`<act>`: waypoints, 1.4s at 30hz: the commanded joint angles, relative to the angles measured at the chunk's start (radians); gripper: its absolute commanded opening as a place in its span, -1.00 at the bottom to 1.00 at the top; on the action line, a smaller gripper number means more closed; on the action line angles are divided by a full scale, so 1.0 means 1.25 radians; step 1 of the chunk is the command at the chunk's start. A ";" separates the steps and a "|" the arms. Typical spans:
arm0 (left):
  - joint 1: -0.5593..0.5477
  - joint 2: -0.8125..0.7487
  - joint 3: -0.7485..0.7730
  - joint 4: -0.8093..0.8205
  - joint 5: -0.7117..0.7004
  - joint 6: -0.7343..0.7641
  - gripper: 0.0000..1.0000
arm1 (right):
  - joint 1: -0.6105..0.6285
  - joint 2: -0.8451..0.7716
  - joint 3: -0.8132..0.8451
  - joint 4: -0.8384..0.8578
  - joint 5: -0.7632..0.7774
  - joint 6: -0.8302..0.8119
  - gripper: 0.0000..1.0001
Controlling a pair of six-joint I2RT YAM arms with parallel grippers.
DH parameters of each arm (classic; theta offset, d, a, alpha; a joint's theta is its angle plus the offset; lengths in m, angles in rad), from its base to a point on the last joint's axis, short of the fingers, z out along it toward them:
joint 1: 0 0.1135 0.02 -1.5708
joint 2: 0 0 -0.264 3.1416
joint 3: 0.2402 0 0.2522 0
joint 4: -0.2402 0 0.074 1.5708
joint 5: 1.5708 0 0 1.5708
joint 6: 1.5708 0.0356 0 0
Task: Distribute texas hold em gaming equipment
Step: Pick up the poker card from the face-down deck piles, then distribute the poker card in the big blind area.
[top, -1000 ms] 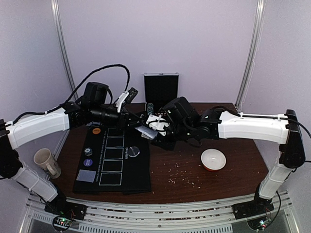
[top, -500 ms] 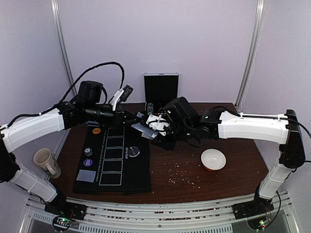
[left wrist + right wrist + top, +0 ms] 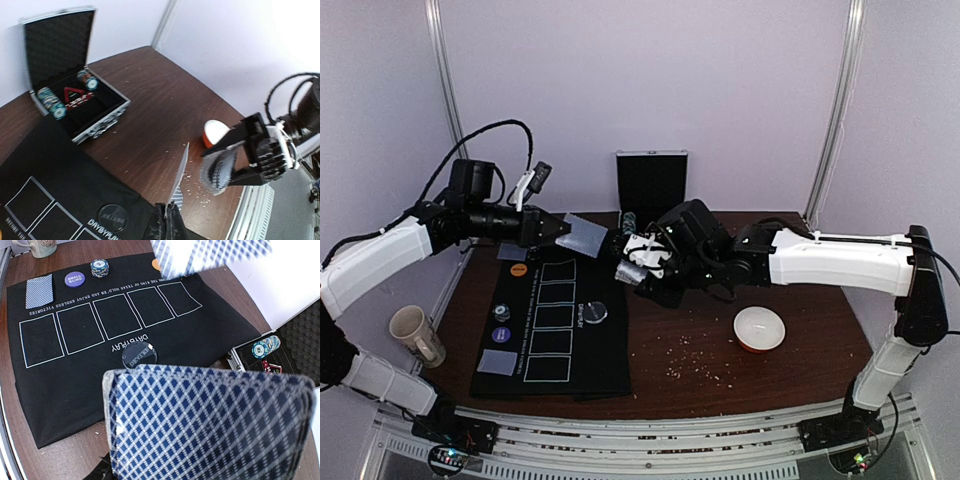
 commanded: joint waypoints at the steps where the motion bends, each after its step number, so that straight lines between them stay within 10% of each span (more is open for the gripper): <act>1: 0.123 0.012 0.074 -0.134 -0.081 0.007 -1.00 | -0.005 -0.034 -0.011 -0.004 0.022 0.004 -0.01; 15: 0.450 0.308 0.272 -0.237 -0.214 0.066 -1.00 | -0.006 -0.066 -0.032 -0.010 0.027 0.014 -0.01; 42: 0.459 0.680 0.528 -0.243 -0.198 0.147 -1.00 | -0.005 -0.081 -0.058 -0.006 0.039 0.031 -0.01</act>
